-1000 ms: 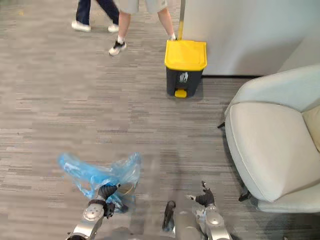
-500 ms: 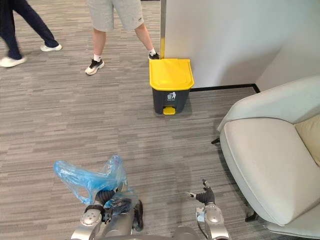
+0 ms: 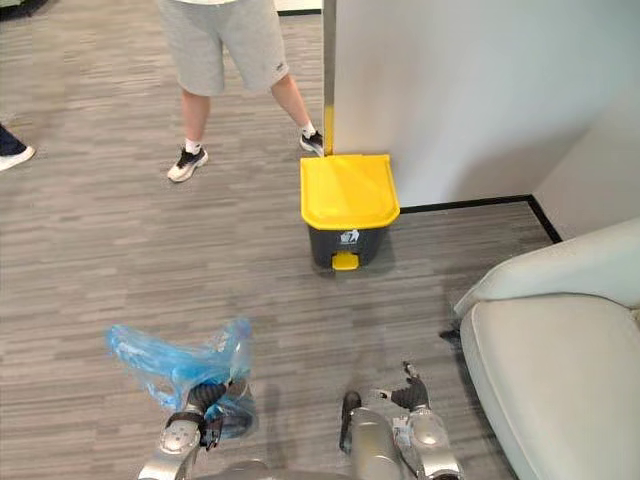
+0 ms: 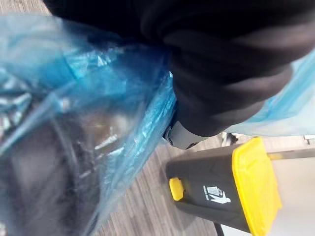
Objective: Gather rubbish on tea table into small bin, then transfer packed bag to large trash can.
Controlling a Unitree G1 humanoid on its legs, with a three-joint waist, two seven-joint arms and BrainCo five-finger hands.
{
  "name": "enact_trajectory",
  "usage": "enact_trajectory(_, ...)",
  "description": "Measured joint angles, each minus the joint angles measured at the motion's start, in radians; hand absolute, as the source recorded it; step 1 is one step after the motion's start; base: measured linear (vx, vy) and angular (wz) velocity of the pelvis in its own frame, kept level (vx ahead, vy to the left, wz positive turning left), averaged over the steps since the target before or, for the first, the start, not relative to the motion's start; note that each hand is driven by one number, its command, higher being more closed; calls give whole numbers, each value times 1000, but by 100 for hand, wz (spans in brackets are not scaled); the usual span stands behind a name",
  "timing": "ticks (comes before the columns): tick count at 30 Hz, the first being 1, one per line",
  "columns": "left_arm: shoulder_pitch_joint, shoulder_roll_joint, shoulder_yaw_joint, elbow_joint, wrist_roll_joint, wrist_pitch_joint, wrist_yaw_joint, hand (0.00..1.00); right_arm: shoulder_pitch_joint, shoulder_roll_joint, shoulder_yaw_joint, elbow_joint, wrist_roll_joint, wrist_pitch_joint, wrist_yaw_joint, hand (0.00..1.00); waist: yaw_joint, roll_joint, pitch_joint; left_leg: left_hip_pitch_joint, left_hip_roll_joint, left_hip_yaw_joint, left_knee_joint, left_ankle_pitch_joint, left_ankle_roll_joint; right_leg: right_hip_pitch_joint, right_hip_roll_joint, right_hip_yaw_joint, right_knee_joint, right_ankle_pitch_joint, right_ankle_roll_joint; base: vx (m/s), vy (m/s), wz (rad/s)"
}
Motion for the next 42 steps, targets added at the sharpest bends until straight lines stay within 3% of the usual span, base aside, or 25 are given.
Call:
enact_trajectory(1, -2, -4, 2, 0, 0, 0, 0, 100, 4, 1, -1, -1, 0, 0, 0, 0, -4, 2, 2, -31, 9, -14, 76, 6, -10, 14, 5, -9, -2, -14, -4, 463, -263, 44)
enact_trajectory(2, -5, -16, 4, -1, 0, 1, -1, 100, 14, 4, -2, -5, 1, 2, 1, 0, -10, 7, 10, -106, 47, -39, 275, 50, -69, 73, 20, -32, -25, -32, -12, 374, -217, 36)
enact_trajectory(3, -2, -23, 4, -2, 0, 1, -2, 100, 25, 7, -1, -17, 1, 2, 0, 0, -8, 10, 15, -151, 75, -48, 386, 83, -90, 113, 33, -38, -43, -42, -20, 378, -175, 18)
enact_trajectory(4, 12, -35, 5, -7, 0, 1, -3, 100, 49, 17, 0, -43, 3, 2, -1, 0, 5, 12, 17, -210, 126, -36, 561, 79, -91, 182, 59, -41, -80, -55, -33, 373, -124, -11)
enact_trajectory(6, 19, -37, 0, -14, 0, 1, -4, 100, 52, 24, -2, -51, 17, 1, -4, 0, 16, -3, 20, -280, 147, -10, 646, 62, -62, 261, 69, -34, -136, -69, -51, 341, -91, -16)
enact_trajectory(8, 10, -38, 0, -22, -1, 0, -4, 100, 33, 26, -13, -51, 30, 0, -4, 0, 21, -3, 21, -355, 133, 24, 510, 38, -23, 323, 67, -16, -195, -58, -36, 305, -14, -21)
enact_trajectory(10, 2, -39, 0, -22, -1, 0, -5, 100, 18, 27, -38, -49, 31, 0, -4, 0, 33, 1, 21, -372, 104, 30, 345, 36, -19, 339, 60, 10, -211, -57, -34, 313, 116, -40)
enact_trajectory(11, -6, -39, 0, -22, -1, 0, -8, 100, 4, 28, -47, -41, 32, 0, -4, 0, 44, -6, 30, -373, 56, 14, 172, 49, -26, 362, 39, 34, -228, -62, -24, 369, 209, -38)
enact_trajectory(13, -4, -44, 0, -22, -1, -1, -14, 100, -1, 22, -56, -40, 34, -1, -4, 0, 43, 0, 30, -361, 17, -9, -15, 125, -49, 380, 24, 53, -231, -84, 17, 286, 196, -36)
enact_trajectory(14, 0, -49, 1, -16, -2, 0, -16, 100, -1, 20, -63, -30, 34, -2, -5, 0, 48, 11, 34, -328, 11, -8, -61, 267, 10, 401, 24, 84, -230, -105, 48, 321, 234, -38)
enact_trajectory(15, 4, -41, 2, -17, -7, 0, -16, 100, -3, 32, -60, -25, 38, -3, -3, 0, 49, -11, 27, -316, -13, 12, -60, 250, 23, 401, 1, 106, -231, -115, 61, 377, 275, -32)
enact_trajectory(19, 4, -35, 2, -14, -8, 1, -17, 100, -11, 26, -60, -23, 37, -3, -3, 0, 61, -21, 25, -300, -51, 80, 18, 119, 61, 364, -64, 175, -96, -185, 118, 272, 204, -42)
enact_trajectory(20, 9, -34, 2, -4, -8, 1, -17, 100, -17, 26, -57, -22, 32, -3, -2, 0, 66, -19, 24, -268, -57, 106, 7, 95, 72, 310, -75, 202, 35, -193, 133, 188, 139, -53)
enact_trajectory(22, 23, -18, -2, 4, -9, 1, -16, 100, -13, 27, -31, -13, 19, -2, 1, 0, 56, -29, 19, -205, -82, 125, -32, 85, 84, 223, -109, 201, 249, -171, 199, 250, 123, -25)
enact_trajectory(24, 22, -1, -4, 16, -9, 2, -16, 100, -12, 29, -22, -2, 15, -2, 3, 0, 40, -35, 15, -161, -90, 127, -36, 76, 107, 177, -137, 164, 382, -183, 183, 360, 36, 8)
enact_trajectory(25, 16, 6, -9, 17, -9, 2, -14, 100, -17, 28, -22, 10, 13, -1, 3, 0, 38, -34, 14, -131, -87, 126, -52, 73, 111, 143, -135, 125, 401, -207, 142, 385, -49, 10)
enact_trajectory(26, 9, 12, -9, 17, -9, 2, -14, 100, -21, 26, -22, 19, 5, -1, 4, 0, 39, -31, 13, -111, -75, 122, -68, 73, 111, 102, -123, 81, 379, -226, 110, 310, -71, 4)
enact_trajectory(28, 3, 21, -7, 22, -9, 2, -14, 100, -34, 25, -21, 23, -2, -1, 4, 0, 38, -20, 16, -92, -42, 118, -78, 74, 110, 35, -80, 42, 290, -228, 88, 278, -125, -2)
enact_trajectory(30, 4, 25, -6, 26, -9, 2, -15, 100, -37, 22, -21, 24, -2, -2, 3, 0, 35, -22, 15, -59, -24, 115, -82, 70, 82, 18, -51, 43, 91, -155, 67, 284, -165, 8)
enact_trajectory(31, 5, 31, -1, 32, -9, 1, -15, 100, -14, 18, -20, 25, -2, -2, 1, 0, 33, -35, 8, -31, -39, 98, -79, 44, 37, 39, -49, 50, -34, 50, 37, 337, -165, 16)
enact_trajectory(32, -3, 5, 0, 60, -9, 3, -15, 100, -12, 1, -22, 42, -2, 1, 1, 0, 33, -4, 4, -24, -10, 69, -83, 30, 18, 58, -23, 36, -25, 47, 18, 369, -186, 8)
enact_trajectory(34, -5, -11, -1, 61, -9, 0, -16, 100, -14, -15, -24, 46, -1, 2, 1, 0, 36, 10, -6, -23, 2, 38, -95, 44, -1, 65, -6, 30, -38, 37, 8, 216, -127, -4)
enact_trajectory(37, -38, -20, -1, 76, -8, -1, -17, 100, 3, -27, -35, 48, -1, 2, 0, 0, 4, 19, -8, -31, 26, -11, -65, 66, -32, 125, 7, -19, -100, 20, 3, 143, -123, 42)
enact_trajectory(41, -17, -40, -4, 78, -8, -1, -19, 100, 55, -22, -38, 49, 3, 2, -1, 0, 18, 16, -6, -131, 70, -6, 232, 104, -93, 266, 12, -46, -225, 22, 1, 53, -40, 27)
enact_trajectory(42, -10, -44, -5, 79, -8, -1, -20, 100, 54, -22, -41, 49, 4, 2, -2, 0, 18, 16, -6, -143, 71, -2, 248, 87, -80, 273, 14, -46, -238, 24, 4, 57, 37, 1)
